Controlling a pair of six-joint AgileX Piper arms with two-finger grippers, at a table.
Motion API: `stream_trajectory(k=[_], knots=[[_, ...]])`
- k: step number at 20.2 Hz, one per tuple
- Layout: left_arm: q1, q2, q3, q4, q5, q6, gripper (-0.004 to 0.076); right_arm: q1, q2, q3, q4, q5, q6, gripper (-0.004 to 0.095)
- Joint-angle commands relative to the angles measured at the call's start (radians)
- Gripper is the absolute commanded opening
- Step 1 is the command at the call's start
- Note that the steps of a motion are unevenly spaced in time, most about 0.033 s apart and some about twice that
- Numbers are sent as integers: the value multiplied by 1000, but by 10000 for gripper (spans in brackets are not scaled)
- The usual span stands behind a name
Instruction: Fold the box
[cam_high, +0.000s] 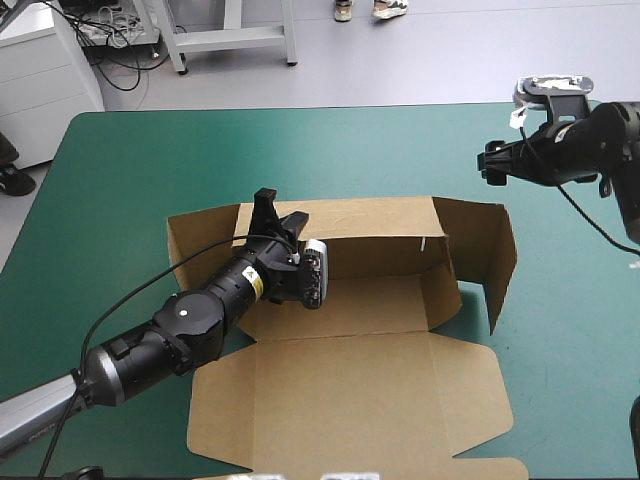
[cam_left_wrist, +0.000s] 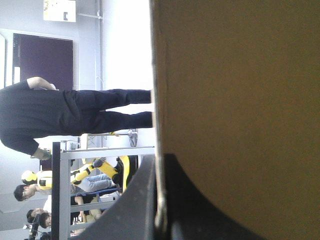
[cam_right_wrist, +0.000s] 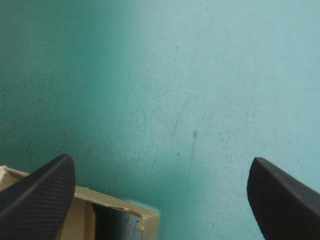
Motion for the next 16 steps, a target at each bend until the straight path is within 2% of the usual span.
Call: stream_trajectory(k=[1,6,13,16], knots=[[-8,-36,-29,117,13,-93,-32,-14,9,-34,21,-33,-30,852],[-8,1,-29,142,57,-111,-32,-15,54,-36,29,-36,-37,839],[-8,12,-26,113,22,-164,-32,-17,104,-38,23,-77,-40,829],[-17,12,-23,113,25,-164,-32,-36,127,-38,62,-63,-42,829]])
